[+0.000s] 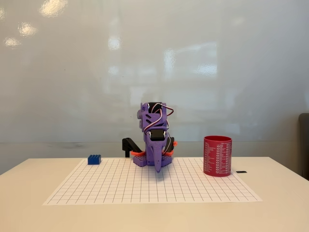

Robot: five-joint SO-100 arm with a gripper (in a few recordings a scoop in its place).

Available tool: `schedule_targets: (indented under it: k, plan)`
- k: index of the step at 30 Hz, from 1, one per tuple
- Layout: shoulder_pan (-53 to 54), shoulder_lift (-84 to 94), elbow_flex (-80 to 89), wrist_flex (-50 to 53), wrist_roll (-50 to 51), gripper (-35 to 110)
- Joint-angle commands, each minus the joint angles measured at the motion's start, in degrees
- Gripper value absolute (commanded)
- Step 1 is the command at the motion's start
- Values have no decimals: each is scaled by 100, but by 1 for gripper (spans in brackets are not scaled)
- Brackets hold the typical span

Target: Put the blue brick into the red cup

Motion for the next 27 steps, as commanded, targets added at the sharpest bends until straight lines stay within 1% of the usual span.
schedule_targets:
  k: [1,20,23,27]
  plan:
    - [-35,-9,-308,-229,-325,0]
    - [-44,-44,-343,-167,-369,-1]
    - [176,-870,-853,-360,-492,-1]
    - [519,-2979,-2232,-765,-729,-1]
